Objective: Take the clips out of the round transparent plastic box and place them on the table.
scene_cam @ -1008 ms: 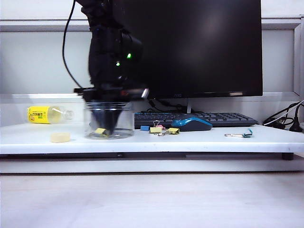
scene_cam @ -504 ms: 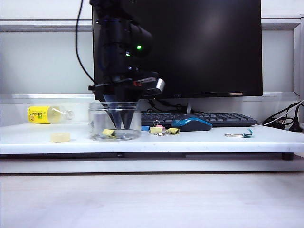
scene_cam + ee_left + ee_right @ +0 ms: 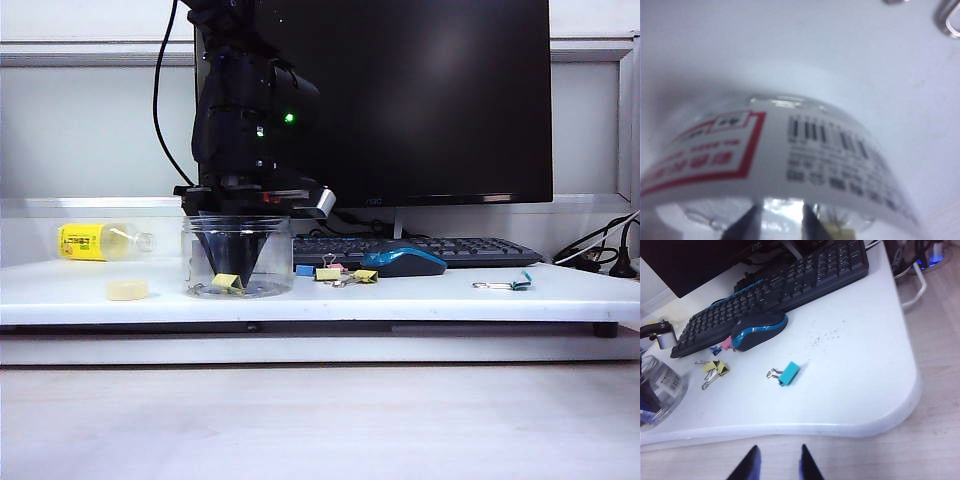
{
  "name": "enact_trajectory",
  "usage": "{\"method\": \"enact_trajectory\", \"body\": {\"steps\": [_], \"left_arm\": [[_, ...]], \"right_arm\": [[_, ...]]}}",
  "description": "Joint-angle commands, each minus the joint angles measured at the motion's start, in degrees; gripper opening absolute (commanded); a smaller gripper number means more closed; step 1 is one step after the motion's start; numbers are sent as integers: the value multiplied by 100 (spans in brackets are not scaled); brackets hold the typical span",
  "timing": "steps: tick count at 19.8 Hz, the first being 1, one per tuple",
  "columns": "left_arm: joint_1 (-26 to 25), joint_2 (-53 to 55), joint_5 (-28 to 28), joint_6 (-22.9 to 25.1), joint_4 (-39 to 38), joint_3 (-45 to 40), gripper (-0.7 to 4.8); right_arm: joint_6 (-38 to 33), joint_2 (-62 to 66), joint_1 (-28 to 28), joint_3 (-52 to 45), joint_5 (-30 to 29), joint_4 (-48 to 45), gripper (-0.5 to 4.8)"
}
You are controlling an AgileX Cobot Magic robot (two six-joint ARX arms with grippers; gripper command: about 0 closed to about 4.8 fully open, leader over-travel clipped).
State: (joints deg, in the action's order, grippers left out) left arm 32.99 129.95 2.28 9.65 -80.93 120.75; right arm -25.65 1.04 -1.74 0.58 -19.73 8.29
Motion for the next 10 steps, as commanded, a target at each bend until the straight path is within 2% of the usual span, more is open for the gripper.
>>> {"method": "enact_trajectory", "body": {"steps": [1, 3, 6, 10], "left_arm": [[2, 35, 177, 42, 13, -35, 122], [0, 35, 168, 44, -2, -35, 124], [2, 24, 109, 94, -9, -33, 191], [0, -2, -11, 107, -50, -31, 192]], "right_arm": [[20, 2, 0, 13, 13, -37, 107], [20, 2, 0, 13, 13, -37, 107], [20, 2, 0, 13, 13, -35, 107], [20, 2, -2, 13, 13, -37, 107]]}}
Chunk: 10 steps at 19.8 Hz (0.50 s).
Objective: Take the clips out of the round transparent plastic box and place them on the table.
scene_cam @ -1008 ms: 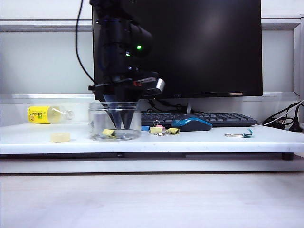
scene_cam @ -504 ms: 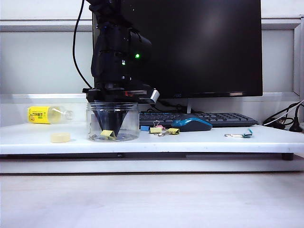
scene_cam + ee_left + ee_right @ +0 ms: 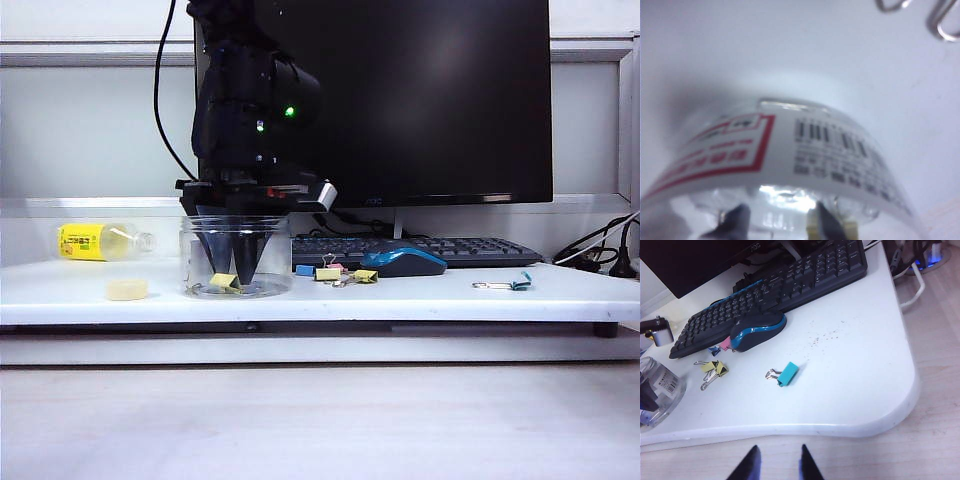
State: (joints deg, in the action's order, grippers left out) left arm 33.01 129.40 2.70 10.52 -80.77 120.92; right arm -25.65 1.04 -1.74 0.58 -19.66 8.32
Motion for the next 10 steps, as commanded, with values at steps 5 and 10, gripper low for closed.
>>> {"method": "enact_trajectory", "body": {"steps": [5, 10], "left_arm": [[-7, -79, -446, 144, -66, -42, 184], [-7, -76, -780, 181, -87, -44, 183]], "right_arm": [[20, 2, 0, 13, 4, -39, 107], [20, 2, 0, 13, 4, -39, 107]]}}
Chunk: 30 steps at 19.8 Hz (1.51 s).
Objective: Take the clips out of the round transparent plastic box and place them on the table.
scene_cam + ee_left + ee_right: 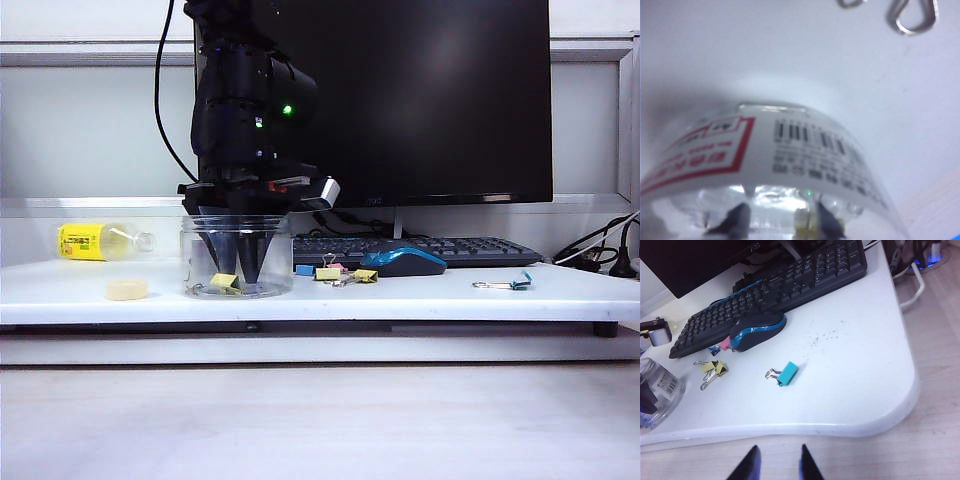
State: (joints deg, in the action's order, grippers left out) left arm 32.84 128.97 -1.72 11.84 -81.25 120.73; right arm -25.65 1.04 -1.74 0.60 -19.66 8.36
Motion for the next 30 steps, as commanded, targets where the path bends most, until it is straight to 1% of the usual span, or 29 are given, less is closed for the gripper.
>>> {"method": "enact_trajectory", "body": {"steps": [1, 6, 12, 18, 22, 25, 30], "left_arm": [[11, -33, -415, 81, -26, -24, 183], [-15, -31, -343, 85, -31, -31, 174], [-17, 87, -282, 85, 140, -68, 174], [-15, 280, -61, 77, 247, -77, 174], [13, 398, 177, -63, 424, -83, 172], [83, 461, 503, -122, 568, -101, 68], [155, 466, 557, -133, 732, -101, 67]], "right_arm": [[20, 2, 0, 11, 4, -44, 107], [20, 2, 0, 11, 4, -44, 107], [20, 2, 0, 11, 4, -39, 107], [24, 2, 0, 11, 28, -39, 107], [24, 2, 0, 11, 50, -39, 107], [24, 2, -2, 11, 68, -42, 107], [24, 2, -7, 11, 68, -42, 107]]}}
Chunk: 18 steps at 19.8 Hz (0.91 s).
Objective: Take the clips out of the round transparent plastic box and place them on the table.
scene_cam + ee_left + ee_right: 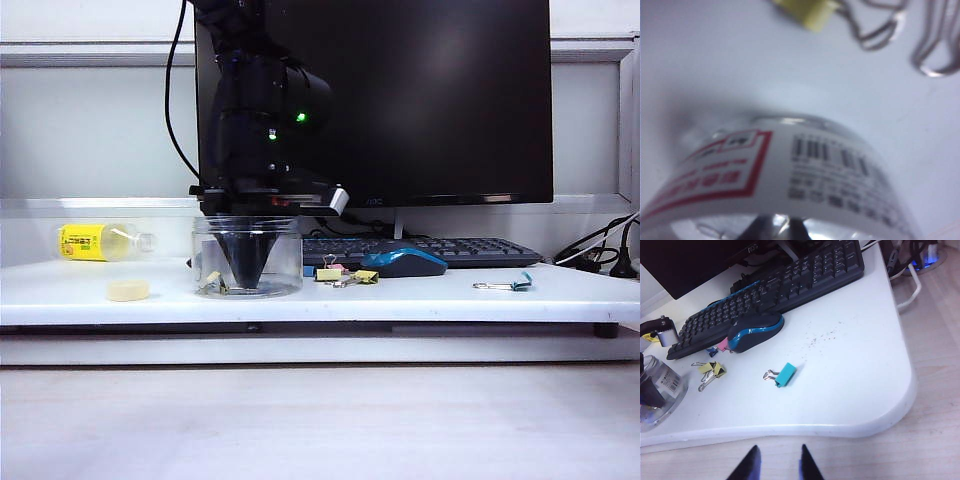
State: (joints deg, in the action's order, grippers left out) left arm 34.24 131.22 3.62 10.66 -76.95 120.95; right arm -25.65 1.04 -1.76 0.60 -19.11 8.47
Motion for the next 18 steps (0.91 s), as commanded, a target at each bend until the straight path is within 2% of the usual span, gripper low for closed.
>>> {"method": "enact_trajectory", "body": {"steps": [1, 4, 6, 14, 18], "left_arm": [[15, 240, 24, -17, 317, -122, 66], [15, 243, 22, -17, 374, -122, 56], [20, 243, 22, -17, 455, -122, 14], [24, 109, 22, -59, 581, -118, -5], [24, -339, 24, -83, 713, -118, -6]], "right_arm": [[24, 2, -4, 11, 13, -52, 107], [24, 2, -4, 11, 13, -52, 107], [24, 2, -4, 11, 13, -52, 107], [24, 2, -4, 11, 11, -52, 107], [22, 2, -4, 11, 11, -52, 107]]}}
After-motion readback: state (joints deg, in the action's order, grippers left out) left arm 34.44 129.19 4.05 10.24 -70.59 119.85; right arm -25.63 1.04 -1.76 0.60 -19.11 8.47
